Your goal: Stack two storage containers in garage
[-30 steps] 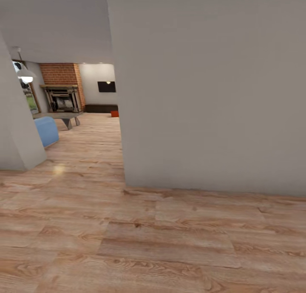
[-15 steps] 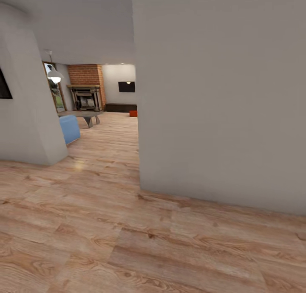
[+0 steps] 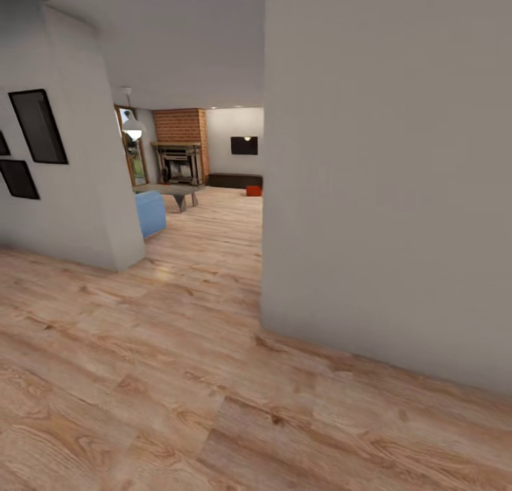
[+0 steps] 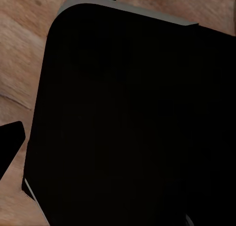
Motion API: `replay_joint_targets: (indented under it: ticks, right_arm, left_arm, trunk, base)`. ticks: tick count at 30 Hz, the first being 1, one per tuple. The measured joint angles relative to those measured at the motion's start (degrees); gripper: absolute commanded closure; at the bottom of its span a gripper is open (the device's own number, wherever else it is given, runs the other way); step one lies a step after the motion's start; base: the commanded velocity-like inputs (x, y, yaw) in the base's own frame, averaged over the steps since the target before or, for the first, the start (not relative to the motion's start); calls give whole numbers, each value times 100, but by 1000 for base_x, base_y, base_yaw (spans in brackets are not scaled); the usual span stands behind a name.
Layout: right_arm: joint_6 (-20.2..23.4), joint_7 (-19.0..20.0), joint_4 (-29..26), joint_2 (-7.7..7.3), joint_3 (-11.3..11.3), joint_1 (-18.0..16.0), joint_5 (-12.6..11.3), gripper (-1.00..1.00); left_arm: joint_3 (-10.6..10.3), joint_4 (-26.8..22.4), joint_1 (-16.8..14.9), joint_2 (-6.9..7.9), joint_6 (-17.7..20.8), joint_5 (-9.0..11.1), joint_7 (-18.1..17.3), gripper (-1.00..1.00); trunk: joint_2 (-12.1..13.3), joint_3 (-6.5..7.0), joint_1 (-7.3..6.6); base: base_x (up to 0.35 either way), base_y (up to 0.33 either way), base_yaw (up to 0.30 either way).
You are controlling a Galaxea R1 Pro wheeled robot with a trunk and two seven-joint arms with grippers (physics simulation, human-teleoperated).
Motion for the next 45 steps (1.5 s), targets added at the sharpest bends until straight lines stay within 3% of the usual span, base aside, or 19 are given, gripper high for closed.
replay_joint_targets:
  ticks: [45]
  right_arm:
    - [4, 0, 0, 0, -9, -3, -9, -100]
  left_arm:
    - [4, 0, 0, 0, -10, 0, 0, -100]
  trunk:
    - [0, 0, 0]
  base:
    - [322, 0, 269]
